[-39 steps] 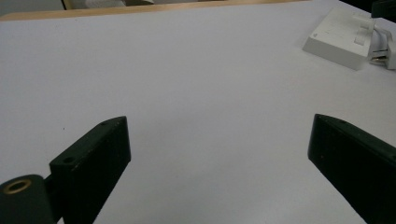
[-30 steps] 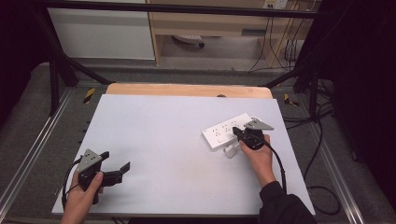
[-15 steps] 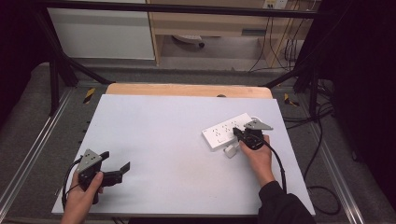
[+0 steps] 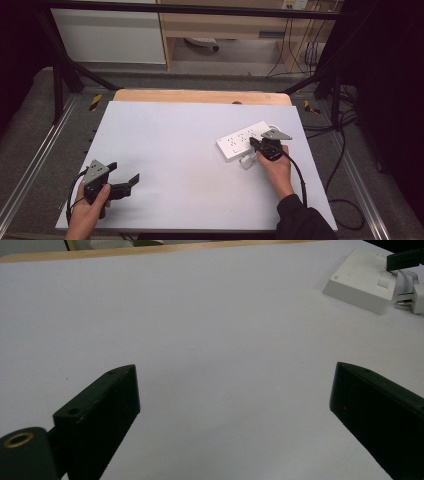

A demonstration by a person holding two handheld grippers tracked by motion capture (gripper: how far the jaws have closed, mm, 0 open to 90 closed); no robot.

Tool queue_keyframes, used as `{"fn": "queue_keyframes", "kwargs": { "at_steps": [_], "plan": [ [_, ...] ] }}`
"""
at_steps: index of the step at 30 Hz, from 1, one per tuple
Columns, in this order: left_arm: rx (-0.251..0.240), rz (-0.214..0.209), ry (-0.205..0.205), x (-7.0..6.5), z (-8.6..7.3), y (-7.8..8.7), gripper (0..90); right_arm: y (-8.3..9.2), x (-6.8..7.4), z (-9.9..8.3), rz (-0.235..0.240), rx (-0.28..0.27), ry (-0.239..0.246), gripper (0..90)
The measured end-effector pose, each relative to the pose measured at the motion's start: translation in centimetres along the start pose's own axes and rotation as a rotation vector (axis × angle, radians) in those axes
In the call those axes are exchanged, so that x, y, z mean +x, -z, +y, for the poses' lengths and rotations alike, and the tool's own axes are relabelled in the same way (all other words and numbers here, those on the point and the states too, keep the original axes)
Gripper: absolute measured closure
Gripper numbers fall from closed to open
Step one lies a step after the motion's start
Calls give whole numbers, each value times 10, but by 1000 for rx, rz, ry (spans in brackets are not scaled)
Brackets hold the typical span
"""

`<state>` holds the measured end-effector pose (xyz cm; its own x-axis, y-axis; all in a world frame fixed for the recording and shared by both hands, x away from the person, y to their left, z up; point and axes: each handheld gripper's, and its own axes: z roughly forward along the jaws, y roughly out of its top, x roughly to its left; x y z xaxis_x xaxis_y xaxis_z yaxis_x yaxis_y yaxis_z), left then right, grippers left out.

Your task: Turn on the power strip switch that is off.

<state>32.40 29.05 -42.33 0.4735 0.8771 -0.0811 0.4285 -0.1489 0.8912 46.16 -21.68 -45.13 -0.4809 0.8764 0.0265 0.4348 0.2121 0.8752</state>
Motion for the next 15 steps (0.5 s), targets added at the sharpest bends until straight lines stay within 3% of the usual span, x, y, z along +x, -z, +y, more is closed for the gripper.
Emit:
{"fn": "queue_keyframes", "kwargs": {
  "at_steps": [15],
  "plan": [
    [1,-1,-1,0,0,0,57,0,0,-2,1,-14,12,900]
  ]
}}
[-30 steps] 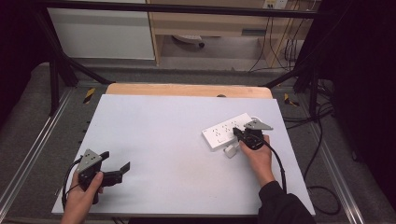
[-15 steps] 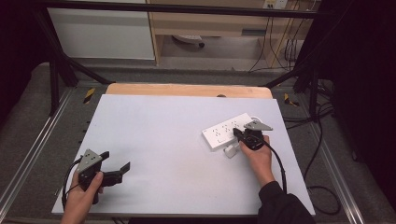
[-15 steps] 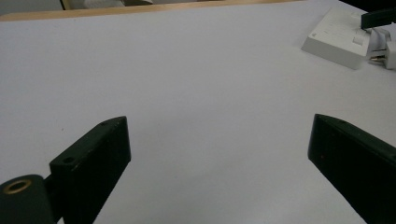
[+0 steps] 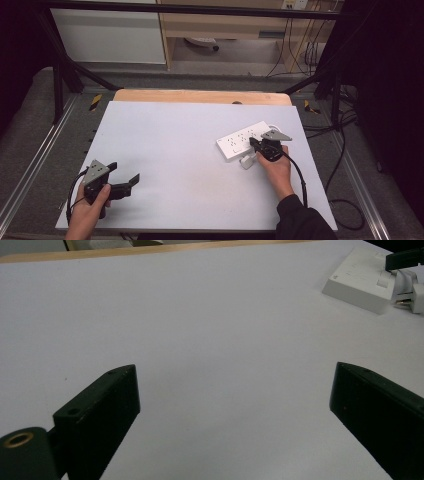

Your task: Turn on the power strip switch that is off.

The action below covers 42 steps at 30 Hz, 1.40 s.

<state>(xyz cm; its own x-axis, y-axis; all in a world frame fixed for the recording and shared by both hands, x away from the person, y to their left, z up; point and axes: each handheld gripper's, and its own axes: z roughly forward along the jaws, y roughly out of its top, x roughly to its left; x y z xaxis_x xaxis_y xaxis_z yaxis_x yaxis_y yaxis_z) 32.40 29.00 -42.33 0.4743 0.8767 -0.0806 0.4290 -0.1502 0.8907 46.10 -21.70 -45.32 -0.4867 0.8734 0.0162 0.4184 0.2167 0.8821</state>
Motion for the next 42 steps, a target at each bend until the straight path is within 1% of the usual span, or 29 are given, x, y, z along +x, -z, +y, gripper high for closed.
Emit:
{"fn": "queue_keyframes", "kwargs": {
  "at_steps": [12,17,27,36,37,39,42],
  "plan": [
    [0,-1,0,0,0,0,57,0,0,-1,5,-7,-4,900],
    [1,-1,0,0,0,0,57,0,-1,-2,5,-9,-17,900],
    [3,-1,-2,0,0,0,57,0,-1,-2,9,-11,-21,900],
    [3,-1,-3,-1,0,0,57,0,-1,-2,6,-3,-27,900],
    [3,-1,-3,0,0,0,57,-1,-2,-3,2,-1,-19,900],
    [3,-1,-3,0,0,0,57,-1,-3,-4,8,-3,-34,900],
    [3,-1,-3,-1,0,0,57,-1,-2,-4,8,-2,-31,900]
  ]
}}
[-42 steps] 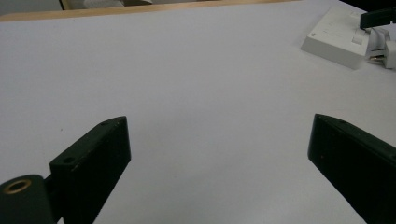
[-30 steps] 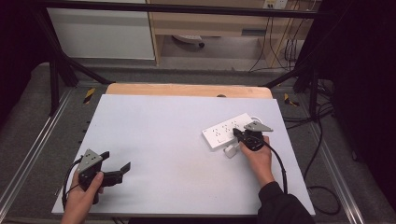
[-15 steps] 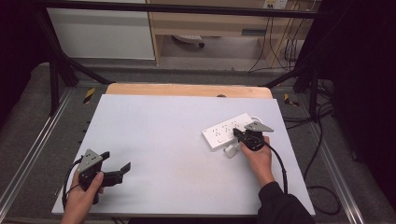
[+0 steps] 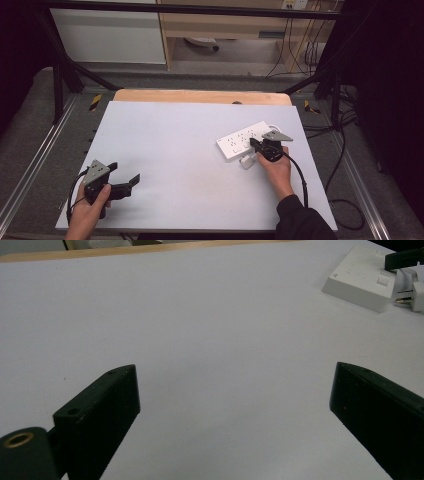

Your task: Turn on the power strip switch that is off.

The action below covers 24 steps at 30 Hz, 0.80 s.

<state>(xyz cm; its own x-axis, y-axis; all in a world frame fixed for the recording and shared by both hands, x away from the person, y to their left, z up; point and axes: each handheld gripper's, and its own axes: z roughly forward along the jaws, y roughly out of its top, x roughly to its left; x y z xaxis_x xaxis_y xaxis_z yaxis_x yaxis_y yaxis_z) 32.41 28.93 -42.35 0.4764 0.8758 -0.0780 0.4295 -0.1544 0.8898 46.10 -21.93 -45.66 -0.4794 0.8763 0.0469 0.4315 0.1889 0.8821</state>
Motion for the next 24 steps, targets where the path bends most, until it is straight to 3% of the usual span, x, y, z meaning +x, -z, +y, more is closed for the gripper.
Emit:
{"fn": "queue_keyframes", "kwargs": {
  "at_steps": [24],
  "plan": [
    [0,0,-1,0,0,0,57,0,-1,0,4,0,-15,900]
  ]
}}
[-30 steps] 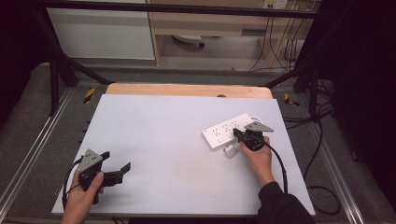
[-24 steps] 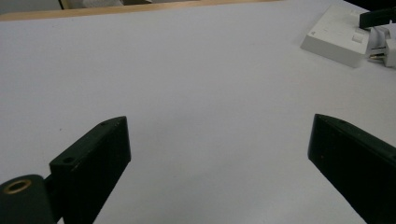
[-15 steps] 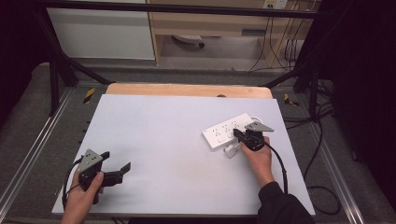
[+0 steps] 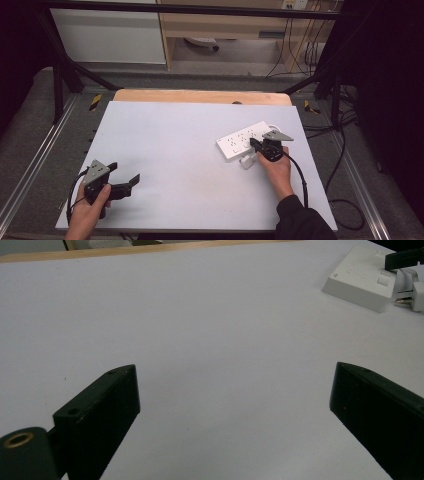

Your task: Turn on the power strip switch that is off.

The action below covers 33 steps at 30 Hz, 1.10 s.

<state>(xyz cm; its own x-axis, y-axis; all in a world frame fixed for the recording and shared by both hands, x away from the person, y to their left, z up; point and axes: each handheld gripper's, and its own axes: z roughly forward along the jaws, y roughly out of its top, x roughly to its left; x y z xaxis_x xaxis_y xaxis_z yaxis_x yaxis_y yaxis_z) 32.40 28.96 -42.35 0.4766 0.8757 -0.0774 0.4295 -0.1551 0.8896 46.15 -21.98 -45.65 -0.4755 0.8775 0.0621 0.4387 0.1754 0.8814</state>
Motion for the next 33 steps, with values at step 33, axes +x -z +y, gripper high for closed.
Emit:
{"fn": "queue_keyframes", "kwargs": {
  "at_steps": [33],
  "plan": [
    [0,0,1,0,0,0,57,9,0,6,4,-35,-10,884]
  ]
}}
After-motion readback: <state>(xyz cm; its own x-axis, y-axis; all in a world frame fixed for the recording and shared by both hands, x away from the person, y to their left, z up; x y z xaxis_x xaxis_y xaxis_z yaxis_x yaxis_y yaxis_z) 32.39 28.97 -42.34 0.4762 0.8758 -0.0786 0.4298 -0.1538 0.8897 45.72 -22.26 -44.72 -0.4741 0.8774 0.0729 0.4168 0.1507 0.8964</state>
